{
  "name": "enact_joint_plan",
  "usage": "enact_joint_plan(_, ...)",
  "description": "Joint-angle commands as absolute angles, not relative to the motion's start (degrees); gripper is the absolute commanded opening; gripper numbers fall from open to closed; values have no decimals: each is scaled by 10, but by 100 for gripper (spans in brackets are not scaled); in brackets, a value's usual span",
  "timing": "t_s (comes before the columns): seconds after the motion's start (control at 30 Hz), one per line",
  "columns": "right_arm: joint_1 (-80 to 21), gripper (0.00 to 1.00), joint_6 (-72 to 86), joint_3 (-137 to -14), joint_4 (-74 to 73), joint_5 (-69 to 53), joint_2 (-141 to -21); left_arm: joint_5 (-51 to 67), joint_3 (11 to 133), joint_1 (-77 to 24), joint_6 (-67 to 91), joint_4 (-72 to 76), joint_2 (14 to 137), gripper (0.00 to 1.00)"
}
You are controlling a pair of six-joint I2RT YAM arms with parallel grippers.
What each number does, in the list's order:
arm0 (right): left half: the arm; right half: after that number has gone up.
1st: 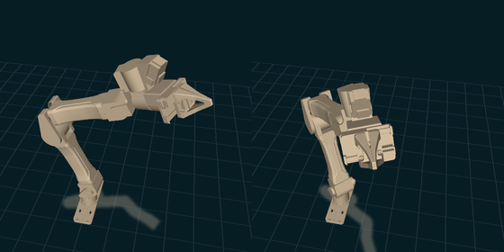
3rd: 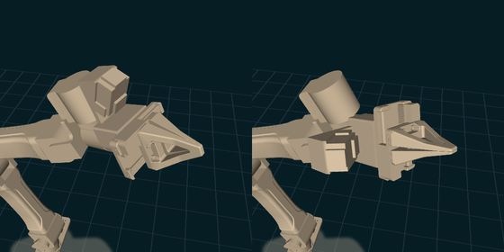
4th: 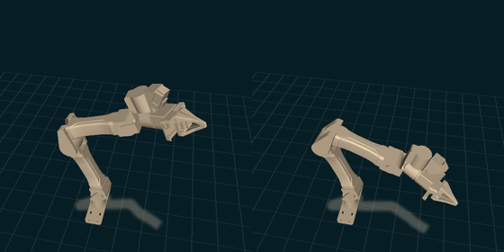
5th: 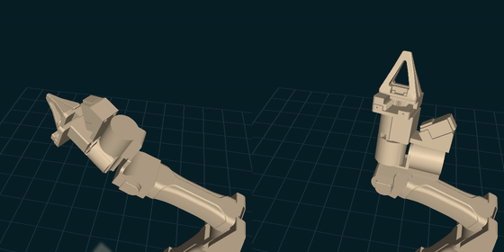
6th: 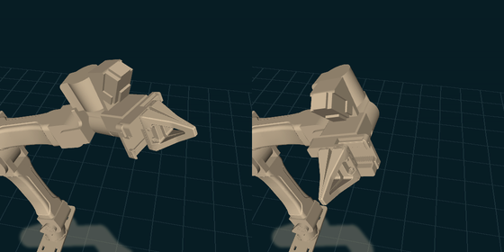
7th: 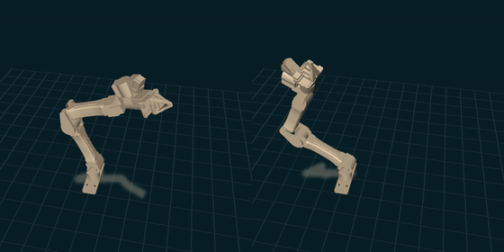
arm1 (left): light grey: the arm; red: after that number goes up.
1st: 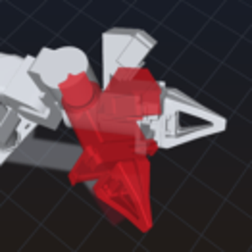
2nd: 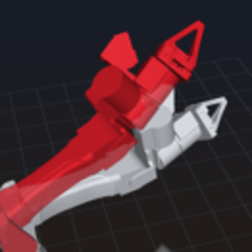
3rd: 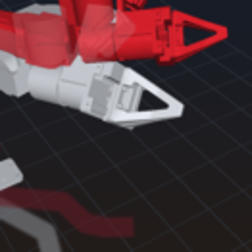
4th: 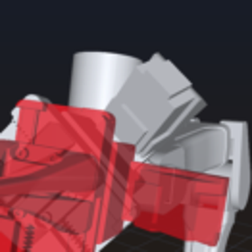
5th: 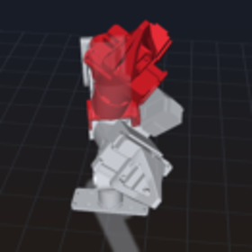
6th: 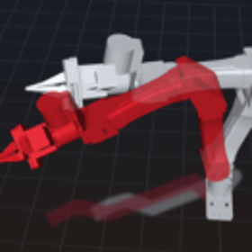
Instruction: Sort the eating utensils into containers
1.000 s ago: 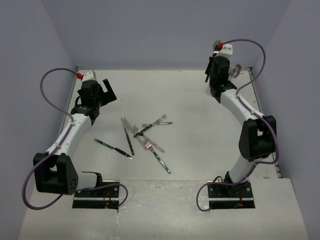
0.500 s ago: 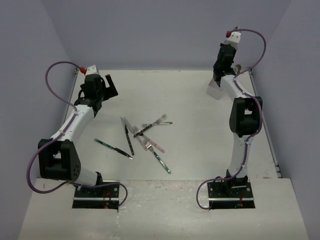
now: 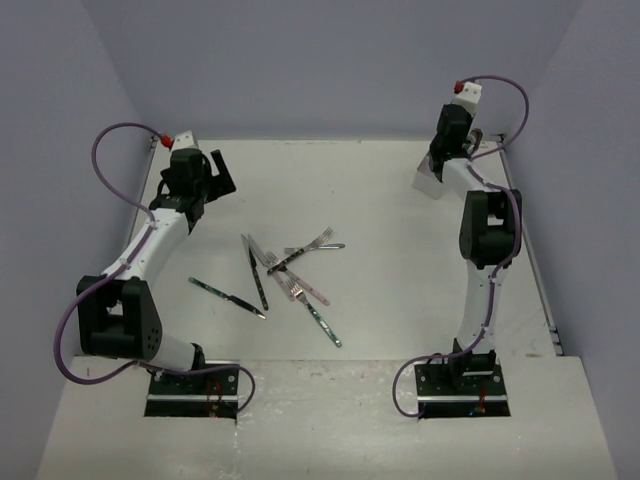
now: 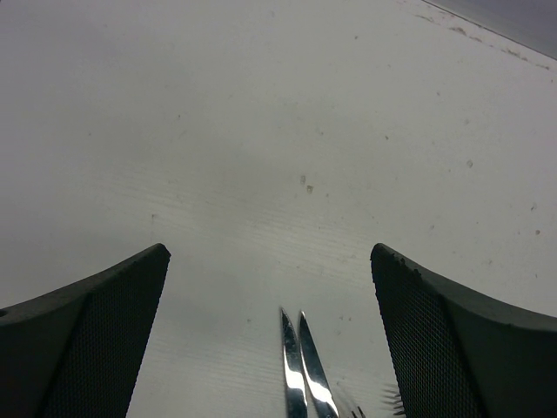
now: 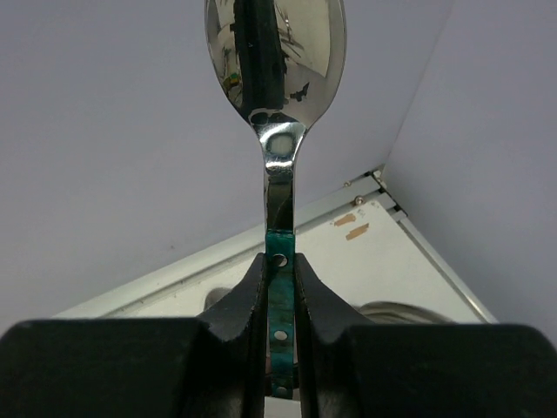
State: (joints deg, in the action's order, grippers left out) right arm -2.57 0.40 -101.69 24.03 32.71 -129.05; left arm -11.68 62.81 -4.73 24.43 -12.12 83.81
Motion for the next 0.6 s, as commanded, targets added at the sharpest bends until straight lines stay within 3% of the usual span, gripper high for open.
enact_joint_plan(0.0,-25,13,32,-996,271,318,-1252,-129,645,-45,235,-123,831,100)
enact_joint_plan(0.13,-25,25,49,-948,279,323,-1212,-135,630,-45,236,-124,811,100)
enact_joint_plan(0.27,-26,49,66,-890,294,288,-1142,-133,621,-46,240,-121,795,100)
enact_joint_plan(0.3,-27,60,70,-886,278,275,-1129,-128,619,-46,241,-121,793,100)
enact_joint_plan(0.33,-29,66,72,-888,266,266,-1105,-127,618,-46,243,-121,792,100)
enact_joint_plan(0.57,-58,86,58,-912,141,231,-1012,-116,605,-46,263,-141,790,100)
